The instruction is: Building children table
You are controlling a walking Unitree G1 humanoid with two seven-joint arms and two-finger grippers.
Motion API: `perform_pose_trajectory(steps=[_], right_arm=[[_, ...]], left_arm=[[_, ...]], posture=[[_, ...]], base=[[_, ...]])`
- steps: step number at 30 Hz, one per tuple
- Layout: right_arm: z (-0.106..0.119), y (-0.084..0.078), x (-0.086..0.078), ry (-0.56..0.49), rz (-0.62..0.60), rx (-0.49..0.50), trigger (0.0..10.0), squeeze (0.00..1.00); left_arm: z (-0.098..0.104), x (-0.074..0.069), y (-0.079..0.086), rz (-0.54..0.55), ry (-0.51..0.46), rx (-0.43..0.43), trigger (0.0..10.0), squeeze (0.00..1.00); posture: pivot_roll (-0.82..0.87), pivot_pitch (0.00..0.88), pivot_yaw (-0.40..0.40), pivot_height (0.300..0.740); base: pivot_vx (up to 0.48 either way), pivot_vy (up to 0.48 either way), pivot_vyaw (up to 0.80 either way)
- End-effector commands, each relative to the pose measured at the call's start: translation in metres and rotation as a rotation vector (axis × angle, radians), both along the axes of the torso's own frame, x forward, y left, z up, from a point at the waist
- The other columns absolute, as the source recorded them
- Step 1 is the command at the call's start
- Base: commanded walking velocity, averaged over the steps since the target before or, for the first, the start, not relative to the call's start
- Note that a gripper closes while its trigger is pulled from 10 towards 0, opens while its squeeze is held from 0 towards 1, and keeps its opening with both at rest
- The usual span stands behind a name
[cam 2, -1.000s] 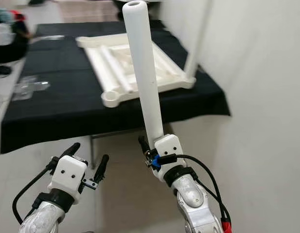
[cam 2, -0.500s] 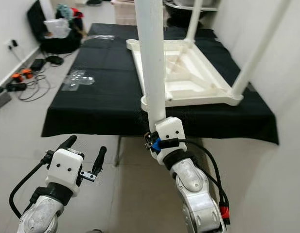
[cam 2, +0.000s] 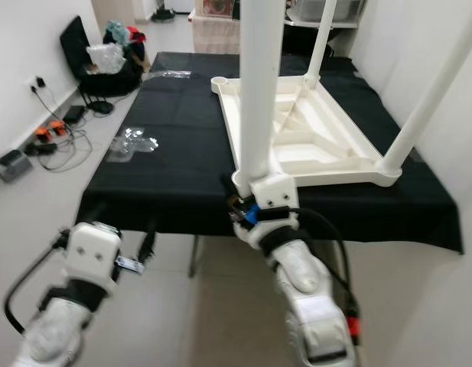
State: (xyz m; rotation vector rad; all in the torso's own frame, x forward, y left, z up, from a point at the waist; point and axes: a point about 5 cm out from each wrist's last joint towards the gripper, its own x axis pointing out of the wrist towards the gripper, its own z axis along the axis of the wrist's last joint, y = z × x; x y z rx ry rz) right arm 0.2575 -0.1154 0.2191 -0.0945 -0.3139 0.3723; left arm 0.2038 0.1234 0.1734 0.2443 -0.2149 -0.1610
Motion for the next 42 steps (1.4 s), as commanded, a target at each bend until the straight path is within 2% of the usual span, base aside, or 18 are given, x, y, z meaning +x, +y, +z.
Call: perform_pose_trajectory(steps=[1, 8, 13, 20, 25, 30, 38, 40, 42], right_arm=[[0.019, -0.002, 0.0, -0.052, -0.009, 0.039, 10.0, 0.0], [0.038, 0.0, 0.002, -0.116, -0.002, 0.071, 10.0, 0.0], [0.038, 0.0, 0.003, -0.113, -0.001, 0.07, 10.0, 0.0], [0.031, 0.001, 0.003, -0.073, 0.01, 0.058, 10.0, 0.0], [0.017, 0.009, 0.002, 0.026, 0.086, 0.03, 10.0, 0.0], [0.016, 0.012, 0.003, 0.04, 0.107, 0.04, 10.0, 0.0], [0.018, 0.012, 0.018, 0.041, 0.097, 0.063, 10.0, 0.0], [0.009, 0.019, 0.034, 0.119, 0.117, 0.04, 10.0, 0.0], [0.007, 0.02, 0.038, 0.146, 0.127, 0.033, 10.0, 0.0]], left_arm=[[0.003, -0.001, -0.005, -0.019, -0.002, -0.007, 10.0, 0.0], [0.007, 0.001, -0.004, -0.018, -0.014, -0.011, 10.0, 0.0], [0.007, 0.001, -0.004, -0.017, -0.014, -0.012, 10.0, 0.0], [0.007, 0.002, -0.004, -0.005, -0.001, -0.029, 10.0, 0.0], [0.002, 0.0, -0.003, 0.002, 0.044, -0.058, 10.0, 0.0], [-0.001, -0.003, 0.0, 0.0, 0.067, -0.066, 10.0, 0.0], [-0.001, -0.002, 0.002, 0.02, 0.084, -0.098, 10.0, 0.0], [-0.002, -0.004, 0.0, 0.012, 0.092, -0.103, 10.0, 0.0], [-0.002, -0.005, -0.001, 0.01, 0.092, -0.104, 10.0, 0.0]], posture=[[0.04, 0.088, -0.068, 0.74], [0.04, 0.087, -0.07, 0.74], [0.04, 0.088, -0.071, 0.74], [0.04, 0.089, -0.072, 0.74], [0.04, 0.09, -0.075, 0.74], [0.04, 0.092, -0.078, 0.74], [0.04, 0.101, -0.079, 0.74], [0.05, 0.109, -0.085, 0.74], [0.05, 0.109, -0.085, 0.74]], base=[[0.326, 0.0, 0.0], [0.326, 0.0, 0.0], [0.319, 0.0, 0.0], [0.126, 0.0, 0.0], [0.0, 0.0, 0.0], [0.0, 0.0, 0.0], [0.0, 0.0, 0.0], [0.0, 0.0, 0.0], [0.0, 0.0, 0.0]])
